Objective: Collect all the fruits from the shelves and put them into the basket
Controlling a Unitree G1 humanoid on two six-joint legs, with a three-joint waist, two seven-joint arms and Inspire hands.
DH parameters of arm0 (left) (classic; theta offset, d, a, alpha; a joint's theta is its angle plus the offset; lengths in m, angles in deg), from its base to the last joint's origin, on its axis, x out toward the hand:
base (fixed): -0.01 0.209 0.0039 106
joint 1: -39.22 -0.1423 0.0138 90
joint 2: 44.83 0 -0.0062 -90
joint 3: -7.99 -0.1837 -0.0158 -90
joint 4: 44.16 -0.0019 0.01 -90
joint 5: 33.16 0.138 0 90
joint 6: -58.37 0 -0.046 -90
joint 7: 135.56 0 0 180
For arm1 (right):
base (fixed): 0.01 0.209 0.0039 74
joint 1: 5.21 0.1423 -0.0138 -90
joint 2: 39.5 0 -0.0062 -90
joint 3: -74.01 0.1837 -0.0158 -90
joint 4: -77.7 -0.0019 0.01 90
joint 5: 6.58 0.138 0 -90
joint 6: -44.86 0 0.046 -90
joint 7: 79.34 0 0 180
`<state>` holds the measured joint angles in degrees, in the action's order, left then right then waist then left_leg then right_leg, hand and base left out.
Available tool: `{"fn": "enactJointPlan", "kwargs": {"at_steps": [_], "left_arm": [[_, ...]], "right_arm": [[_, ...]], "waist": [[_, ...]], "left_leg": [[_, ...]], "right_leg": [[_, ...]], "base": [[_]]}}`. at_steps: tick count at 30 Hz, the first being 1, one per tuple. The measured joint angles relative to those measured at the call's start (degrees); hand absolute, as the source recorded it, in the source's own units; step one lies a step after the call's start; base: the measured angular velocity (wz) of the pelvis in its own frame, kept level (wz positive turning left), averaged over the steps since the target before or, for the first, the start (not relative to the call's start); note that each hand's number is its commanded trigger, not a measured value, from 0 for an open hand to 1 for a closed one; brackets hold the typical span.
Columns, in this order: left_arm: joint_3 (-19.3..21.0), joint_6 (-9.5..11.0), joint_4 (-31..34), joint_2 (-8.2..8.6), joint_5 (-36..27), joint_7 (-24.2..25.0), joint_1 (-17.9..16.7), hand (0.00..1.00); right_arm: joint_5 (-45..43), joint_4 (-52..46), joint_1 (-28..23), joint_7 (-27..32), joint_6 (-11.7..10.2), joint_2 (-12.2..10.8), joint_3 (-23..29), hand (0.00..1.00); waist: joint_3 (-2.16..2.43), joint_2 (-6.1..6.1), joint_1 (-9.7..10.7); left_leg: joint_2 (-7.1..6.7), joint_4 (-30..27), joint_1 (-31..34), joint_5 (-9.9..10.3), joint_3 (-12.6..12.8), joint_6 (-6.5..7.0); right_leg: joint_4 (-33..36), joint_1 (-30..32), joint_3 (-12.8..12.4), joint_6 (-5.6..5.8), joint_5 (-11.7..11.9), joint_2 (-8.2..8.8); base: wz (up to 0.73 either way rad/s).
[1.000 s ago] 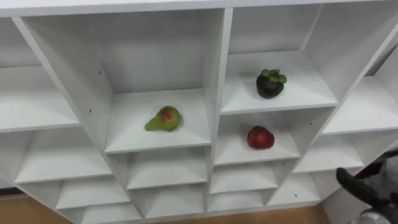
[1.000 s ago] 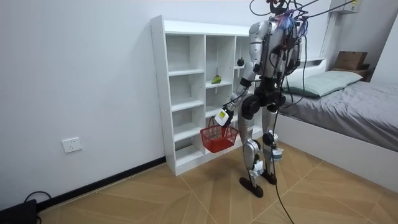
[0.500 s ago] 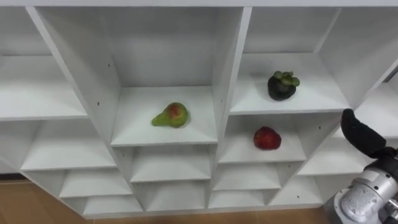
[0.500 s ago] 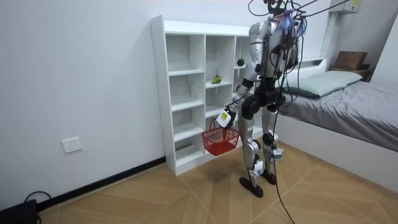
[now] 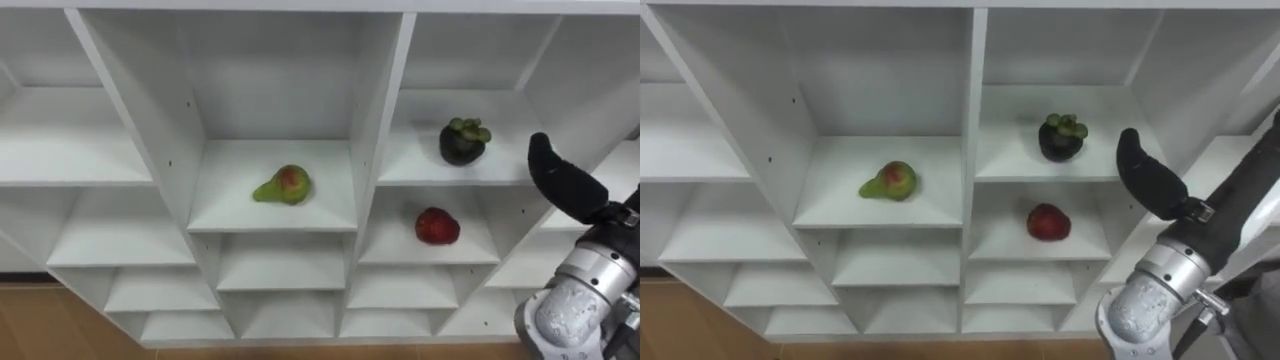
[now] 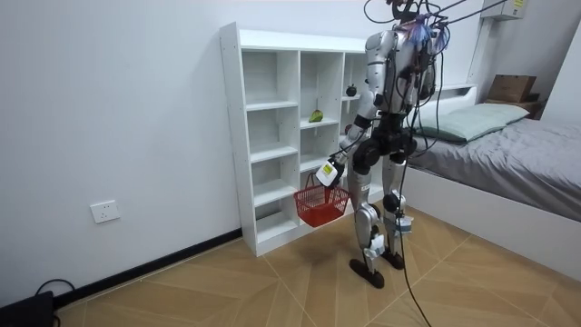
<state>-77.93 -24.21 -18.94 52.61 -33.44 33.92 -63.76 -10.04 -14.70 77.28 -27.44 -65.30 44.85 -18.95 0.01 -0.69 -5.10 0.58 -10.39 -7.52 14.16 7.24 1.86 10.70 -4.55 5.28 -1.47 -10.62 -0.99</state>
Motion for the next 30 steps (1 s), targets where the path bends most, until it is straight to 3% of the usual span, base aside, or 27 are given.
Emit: {"fn": "enactJointPlan", "kwargs": {"at_steps": [12,22,30], "left_arm": [[-1.1,0.0,-0.9,0.03,1.0,-0.1,0.1,1.00],[-2.1,0.1,-0.9,0.09,1.0,0.1,1.0,1.00],[-2.6,0.1,-0.9,0.03,0.8,1.3,1.1,1.00]], "right_arm": [[-14.9,-4.8,0.0,-4.3,0.1,1.6,-5.2,0.00],[-15.0,-4.8,0.0,-7.1,0.1,1.6,-6.5,0.00],[-14.8,-2.1,-0.3,-9.5,0.2,1.8,-7.8,0.00]], "waist": [[0.05,0.02,-0.3],[-0.21,0.25,-0.7],[-0.30,-0.23,-0.7]], "left_leg": [[-0.14,0.8,-0.8,0.0,0.0,-0.01],[0.01,0.9,-1.2,0.0,0.0,-0.01],[0.01,0.8,-1.4,0.0,0.0,-0.01]], "right_leg": [[-0.1,-0.8,-0.2,-0.06,0.0,-0.19],[-0.1,-1.2,-0.3,-0.06,0.1,-0.17],[-0.1,-1.4,-0.2,-0.09,0.1,-0.13]], "base": [[0.00],[0.00],[0.00]]}}
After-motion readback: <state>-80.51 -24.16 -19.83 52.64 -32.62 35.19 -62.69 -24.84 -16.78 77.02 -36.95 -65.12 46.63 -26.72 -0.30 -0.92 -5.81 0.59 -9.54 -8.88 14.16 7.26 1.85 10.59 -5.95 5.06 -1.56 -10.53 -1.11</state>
